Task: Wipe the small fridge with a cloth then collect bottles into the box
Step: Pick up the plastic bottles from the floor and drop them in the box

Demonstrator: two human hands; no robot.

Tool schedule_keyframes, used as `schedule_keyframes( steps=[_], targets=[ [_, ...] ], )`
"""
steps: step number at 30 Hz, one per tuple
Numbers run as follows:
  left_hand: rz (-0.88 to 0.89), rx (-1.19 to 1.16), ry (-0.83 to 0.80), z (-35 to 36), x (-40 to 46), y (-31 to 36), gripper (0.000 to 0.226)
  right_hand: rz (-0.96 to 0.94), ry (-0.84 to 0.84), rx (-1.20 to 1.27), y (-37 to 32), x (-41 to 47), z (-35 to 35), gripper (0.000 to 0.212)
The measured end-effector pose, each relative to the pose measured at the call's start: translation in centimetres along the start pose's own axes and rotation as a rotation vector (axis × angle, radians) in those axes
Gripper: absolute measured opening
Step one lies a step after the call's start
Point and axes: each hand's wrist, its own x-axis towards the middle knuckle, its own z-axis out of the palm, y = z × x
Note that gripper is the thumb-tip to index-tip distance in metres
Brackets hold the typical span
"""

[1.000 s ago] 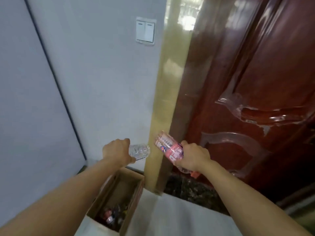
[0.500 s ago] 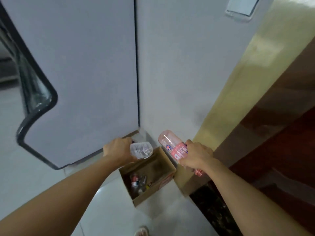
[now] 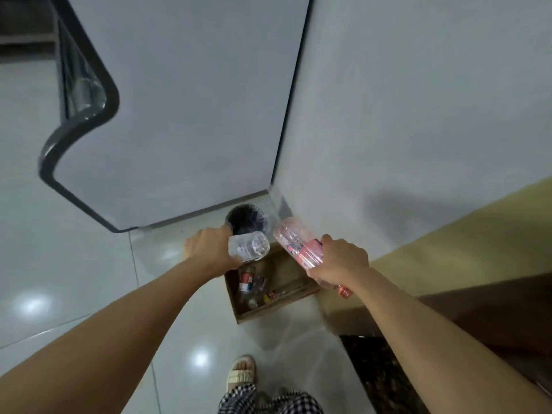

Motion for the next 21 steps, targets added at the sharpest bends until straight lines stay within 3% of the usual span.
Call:
schedule_keyframes(
  steps=[10, 21],
  targets=[
    [-0.222, -0.050, -0.108, 8.5, 5.2, -1.8, 0.054, -0.029, -0.085, -0.050, 0.9, 10.4, 5.6, 0.066],
    [-0.391, -0.147, -0.153, 26.6, 13.3, 1.2, 0.049, -0.077, -0.307, -0.039, 4.5, 24.4, 20.9, 0.069]
  ],
)
